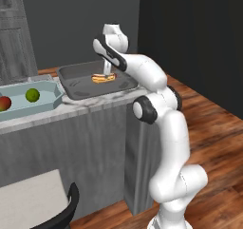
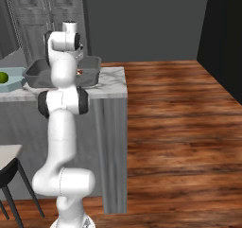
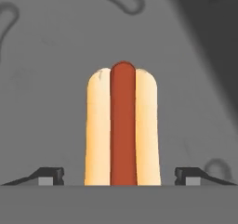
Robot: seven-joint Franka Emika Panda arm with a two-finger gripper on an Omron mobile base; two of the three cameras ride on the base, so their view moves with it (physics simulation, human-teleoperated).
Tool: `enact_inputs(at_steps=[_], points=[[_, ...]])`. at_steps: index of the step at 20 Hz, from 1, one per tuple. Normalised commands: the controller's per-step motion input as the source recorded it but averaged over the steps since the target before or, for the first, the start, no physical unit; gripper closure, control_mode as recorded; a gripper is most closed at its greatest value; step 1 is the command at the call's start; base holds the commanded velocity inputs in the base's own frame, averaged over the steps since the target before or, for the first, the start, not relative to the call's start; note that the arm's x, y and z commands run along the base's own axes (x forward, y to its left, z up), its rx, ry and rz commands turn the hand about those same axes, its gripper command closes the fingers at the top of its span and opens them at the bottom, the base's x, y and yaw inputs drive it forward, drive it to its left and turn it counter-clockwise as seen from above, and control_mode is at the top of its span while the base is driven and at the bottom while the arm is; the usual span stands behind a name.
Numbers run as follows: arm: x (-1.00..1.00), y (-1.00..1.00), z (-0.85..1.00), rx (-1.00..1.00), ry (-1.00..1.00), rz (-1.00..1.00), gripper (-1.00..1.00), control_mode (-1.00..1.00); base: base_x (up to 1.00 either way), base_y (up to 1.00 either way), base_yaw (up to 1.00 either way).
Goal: Place the cold items (mango and lime) from the fridge in one tupperware on the dining counter. Place the warm items (hot dog and kebab skewer) in the stove area in another tupperware.
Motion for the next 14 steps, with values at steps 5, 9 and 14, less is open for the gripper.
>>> enact_inputs(at_steps=[5,9,14], points=[[-0.20,0.00,0.70,-0.10,-0.01,-0.06,-1.00,-1.00,0.00,0.00,0.00],[-0.40,-0.25,0.63,-0.06,0.00,-0.26,-1.00,-1.00,0.00,0.00,0.00],[-0.96,-0.77,0.39,0.00,-0.02,-0.35,-1.00,-1.00,0.00,0.00,0.00]])
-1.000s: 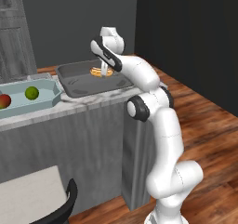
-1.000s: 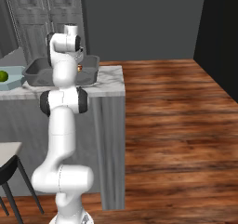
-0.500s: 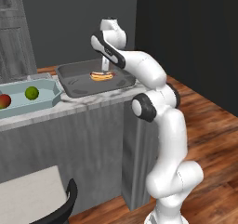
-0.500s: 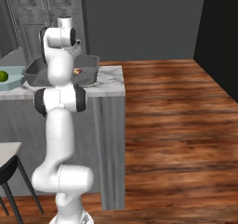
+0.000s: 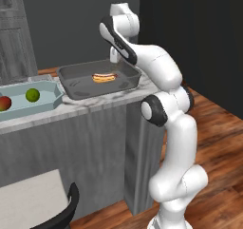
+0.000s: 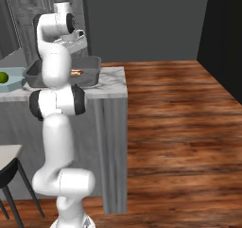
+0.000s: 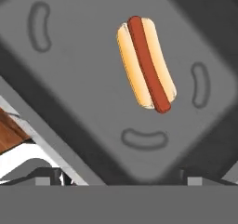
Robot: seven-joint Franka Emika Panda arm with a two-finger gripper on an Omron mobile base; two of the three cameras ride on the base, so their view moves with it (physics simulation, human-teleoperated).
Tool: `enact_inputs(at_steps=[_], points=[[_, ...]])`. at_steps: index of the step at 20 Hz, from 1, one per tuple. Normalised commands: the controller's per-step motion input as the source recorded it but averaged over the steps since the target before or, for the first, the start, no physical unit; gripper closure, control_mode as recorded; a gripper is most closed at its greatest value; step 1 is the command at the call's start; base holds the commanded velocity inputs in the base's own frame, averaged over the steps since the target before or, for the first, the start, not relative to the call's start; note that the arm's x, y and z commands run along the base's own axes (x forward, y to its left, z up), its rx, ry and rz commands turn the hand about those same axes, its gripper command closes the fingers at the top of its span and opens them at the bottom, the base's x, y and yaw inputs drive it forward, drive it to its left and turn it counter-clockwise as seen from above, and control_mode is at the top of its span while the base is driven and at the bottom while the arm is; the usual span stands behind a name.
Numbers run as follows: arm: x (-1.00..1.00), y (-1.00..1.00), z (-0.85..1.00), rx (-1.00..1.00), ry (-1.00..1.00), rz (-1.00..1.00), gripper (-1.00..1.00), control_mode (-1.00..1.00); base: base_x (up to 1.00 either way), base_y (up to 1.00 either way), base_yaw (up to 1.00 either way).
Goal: Place the cold items (mango and lime) from the fridge in one tupperware on the dining counter. Place the warm items (hot dog and kebab skewer) in the stove area in another tupperware.
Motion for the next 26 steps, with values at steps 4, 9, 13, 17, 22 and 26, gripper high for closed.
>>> enact_inputs(at_steps=[4,9,13,17,22,26], points=[[-1.00,-0.90,0.23,0.00,-0.08,-0.27,-1.00,-1.00,0.00,0.00,0.00],[-1.00,-0.60,0.03,0.00,-0.19,-0.24,-1.00,-1.00,0.00,0.00,0.00],[-1.00,-0.39,-0.15,0.00,-0.09,-0.27,-1.00,-1.00,0.00,0.00,0.00],[-1.00,-0.30,-0.33,0.00,-0.07,-0.26,-1.00,-1.00,0.00,0.00,0.00],[-1.00,-0.02,-0.34,0.04,-0.13,-0.37,-1.00,-1.00,0.00,0.00,0.00],[-0.97,0.04,-0.54,0.13,-0.14,-0.45,-1.00,-1.00,0.00,0.00,0.00]])
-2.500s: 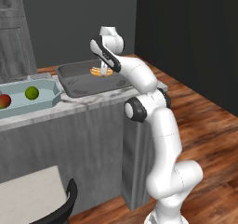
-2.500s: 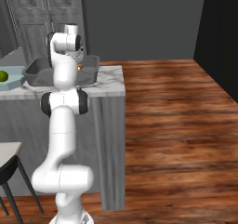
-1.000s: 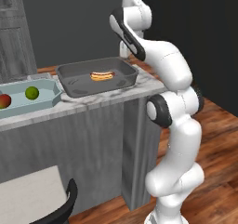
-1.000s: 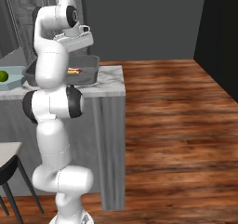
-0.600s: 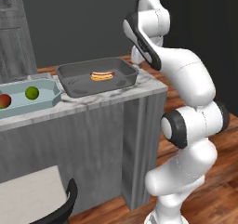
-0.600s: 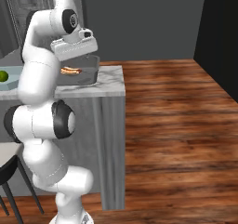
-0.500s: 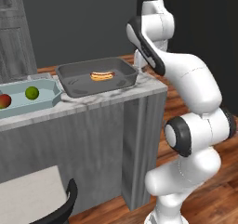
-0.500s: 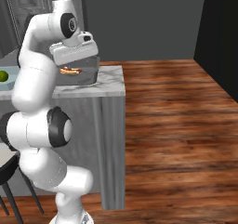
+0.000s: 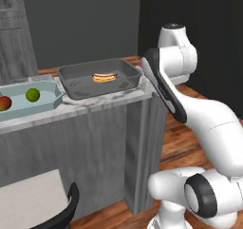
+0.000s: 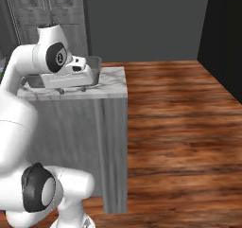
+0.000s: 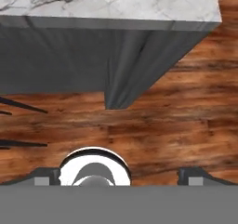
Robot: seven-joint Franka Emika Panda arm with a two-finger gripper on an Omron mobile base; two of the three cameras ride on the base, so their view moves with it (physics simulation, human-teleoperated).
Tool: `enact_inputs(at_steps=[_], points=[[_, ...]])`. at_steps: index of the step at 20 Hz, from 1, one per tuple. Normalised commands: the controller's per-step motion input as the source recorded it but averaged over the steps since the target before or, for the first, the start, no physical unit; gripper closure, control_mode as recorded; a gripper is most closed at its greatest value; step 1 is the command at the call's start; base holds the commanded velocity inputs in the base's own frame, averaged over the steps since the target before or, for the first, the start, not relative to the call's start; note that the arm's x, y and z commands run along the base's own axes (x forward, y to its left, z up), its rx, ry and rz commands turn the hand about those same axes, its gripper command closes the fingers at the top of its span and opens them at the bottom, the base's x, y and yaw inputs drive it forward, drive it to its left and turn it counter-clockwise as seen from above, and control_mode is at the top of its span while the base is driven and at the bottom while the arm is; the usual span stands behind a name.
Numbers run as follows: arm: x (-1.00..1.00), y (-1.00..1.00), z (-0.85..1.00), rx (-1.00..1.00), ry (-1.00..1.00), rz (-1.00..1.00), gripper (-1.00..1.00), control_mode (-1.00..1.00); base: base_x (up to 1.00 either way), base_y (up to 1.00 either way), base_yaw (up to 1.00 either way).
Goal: Place the cold items (mango and lime) from the fridge in one tupperware on the dining counter. Place the warm items (hot dog and kebab skewer) in the stove area in another tupperware.
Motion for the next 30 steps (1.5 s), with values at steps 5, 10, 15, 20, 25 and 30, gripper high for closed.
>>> enact_inputs(at_steps=[5,10,15,20,25,30], points=[[-0.22,0.34,-0.39,0.08,-0.07,-0.33,-1.00,-1.00,0.00,0.00,0.00],[0.00,0.13,-0.59,0.00,0.15,-0.30,-1.00,-1.00,0.00,0.00,0.00],[0.04,-0.35,-0.09,0.01,0.09,-0.06,-1.00,-1.00,0.00,0.00,0.00],[0.02,-0.28,-0.13,0.25,0.21,0.03,-1.00,-1.00,0.00,0.00,0.00],[0.03,0.04,-0.22,0.10,0.17,0.00,-1.00,-1.00,0.00,0.00,0.00],[0.00,0.00,-0.01,0.00,0.01,0.00,-1.00,-1.00,0.00,0.00,0.00]])
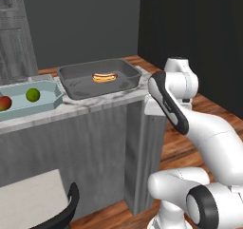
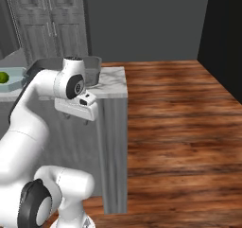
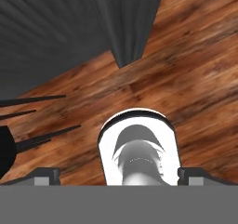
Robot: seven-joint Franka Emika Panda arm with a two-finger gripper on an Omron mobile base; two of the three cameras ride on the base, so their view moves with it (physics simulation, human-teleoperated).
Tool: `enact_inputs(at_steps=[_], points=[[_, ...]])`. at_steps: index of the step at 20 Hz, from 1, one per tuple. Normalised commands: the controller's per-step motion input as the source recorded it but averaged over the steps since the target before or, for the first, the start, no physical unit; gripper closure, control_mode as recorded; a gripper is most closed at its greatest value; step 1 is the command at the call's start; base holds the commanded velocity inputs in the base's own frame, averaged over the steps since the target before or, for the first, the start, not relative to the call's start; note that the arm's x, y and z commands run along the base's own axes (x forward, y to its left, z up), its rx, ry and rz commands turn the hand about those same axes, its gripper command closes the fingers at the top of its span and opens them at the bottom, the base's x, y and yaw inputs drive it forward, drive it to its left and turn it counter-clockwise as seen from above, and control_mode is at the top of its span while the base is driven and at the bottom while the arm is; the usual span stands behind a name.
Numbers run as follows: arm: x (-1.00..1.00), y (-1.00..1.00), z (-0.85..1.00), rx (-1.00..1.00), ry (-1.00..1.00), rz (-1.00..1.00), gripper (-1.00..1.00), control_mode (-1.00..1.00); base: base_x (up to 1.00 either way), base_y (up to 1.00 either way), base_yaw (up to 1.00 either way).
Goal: Place the cold items (mango and lime) from the fridge in one tupperware on the dining counter. Place the warm items (hot dog and kebab skewer) in the stove area in another tupperware.
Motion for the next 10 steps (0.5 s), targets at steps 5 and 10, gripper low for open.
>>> enact_inputs(at_steps=[5,10], points=[[0.13,-0.04,-0.02,0.00,-0.02,0.02,-1.00,-1.00,0.00,0.00,0.00],[0.00,0.00,0.00,0.00,0.00,0.00,-1.00,1.00,0.29,-0.58,0.10]])
